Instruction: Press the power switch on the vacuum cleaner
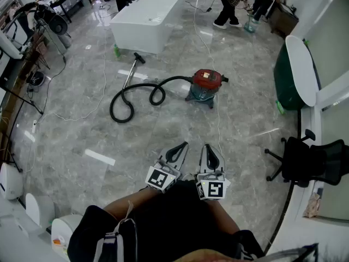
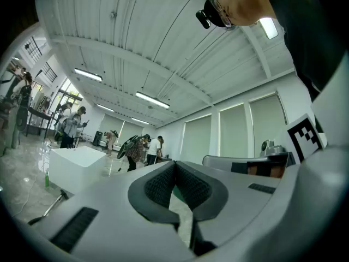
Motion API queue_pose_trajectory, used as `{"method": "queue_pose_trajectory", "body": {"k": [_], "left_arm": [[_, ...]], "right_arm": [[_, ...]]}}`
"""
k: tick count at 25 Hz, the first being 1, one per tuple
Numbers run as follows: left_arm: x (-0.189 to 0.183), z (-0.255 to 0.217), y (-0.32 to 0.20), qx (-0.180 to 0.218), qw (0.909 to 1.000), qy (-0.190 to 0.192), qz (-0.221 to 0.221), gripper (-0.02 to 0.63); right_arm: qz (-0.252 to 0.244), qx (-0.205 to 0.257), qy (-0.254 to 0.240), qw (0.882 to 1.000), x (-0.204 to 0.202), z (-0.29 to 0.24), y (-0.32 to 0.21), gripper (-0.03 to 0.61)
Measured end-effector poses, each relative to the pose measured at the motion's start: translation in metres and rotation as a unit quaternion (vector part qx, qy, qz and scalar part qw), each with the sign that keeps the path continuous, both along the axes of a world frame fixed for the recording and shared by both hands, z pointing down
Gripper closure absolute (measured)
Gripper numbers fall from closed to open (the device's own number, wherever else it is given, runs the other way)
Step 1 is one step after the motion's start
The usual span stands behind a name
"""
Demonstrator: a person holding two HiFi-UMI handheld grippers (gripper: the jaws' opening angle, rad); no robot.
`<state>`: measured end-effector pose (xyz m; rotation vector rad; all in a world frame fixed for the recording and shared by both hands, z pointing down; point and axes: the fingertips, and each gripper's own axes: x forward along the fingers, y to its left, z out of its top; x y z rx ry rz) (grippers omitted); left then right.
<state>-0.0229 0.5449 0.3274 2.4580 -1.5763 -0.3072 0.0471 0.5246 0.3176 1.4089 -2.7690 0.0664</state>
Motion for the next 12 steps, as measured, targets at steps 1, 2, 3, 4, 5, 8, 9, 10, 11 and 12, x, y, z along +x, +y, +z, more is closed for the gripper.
{"method": "queue_pose_trajectory", "body": {"k": [1, 2, 3, 4, 5, 8, 9, 10, 11, 12], "left_arm": [[-0.005, 0.001, -0.004, 0.005, 0.9999, -0.009, 0.0, 0.595], [-0.01, 0.002, -0.008, 0.011, 0.9998, -0.017, -0.001, 0.595], [-0.014, 0.002, -0.011, 0.017, 0.9996, -0.024, -0.003, 0.595], [-0.017, 0.003, -0.013, 0.022, 0.9993, -0.029, -0.005, 0.595], [-0.018, 0.003, -0.015, 0.025, 0.9992, -0.03, -0.008, 0.595], [-0.011, 0.006, -0.015, 0.024, 0.9992, -0.029, -0.015, 0.595], [-0.007, 0.006, -0.015, 0.023, 0.9992, -0.03, -0.015, 0.595], [-0.004, 0.007, -0.015, 0.022, 0.9991, -0.031, -0.016, 0.595], [-0.002, 0.007, -0.015, 0.02, 0.9991, -0.031, -0.019, 0.595], [0.0, 0.008, -0.014, 0.019, 0.9991, -0.032, -0.022, 0.595]], "right_arm": [[0.002, 0.003, -0.007, 1.0, -0.004, 0.001, -0.002, 0.56], [0.003, 0.006, -0.014, 1.0, -0.008, 0.001, -0.004, 0.56], [0.003, 0.009, -0.019, 1.0, -0.011, 0.002, -0.005, 0.56], [0.003, 0.011, -0.022, 1.0, -0.013, 0.003, -0.006, 0.56], [0.0, 0.011, -0.023, 1.0, -0.013, 0.004, -0.007, 0.56], [-0.009, 0.01, -0.019, 1.0, -0.007, 0.006, -0.004, 0.56], [-0.011, 0.01, -0.018, 1.0, -0.004, 0.006, -0.002, 0.56], [-0.013, 0.01, -0.017, 1.0, 0.0, 0.006, -0.001, 0.56], [-0.014, 0.01, -0.018, 1.0, 0.004, 0.006, -0.001, 0.56], [-0.015, 0.01, -0.021, 1.0, 0.007, 0.005, 0.0, 0.56]]}}
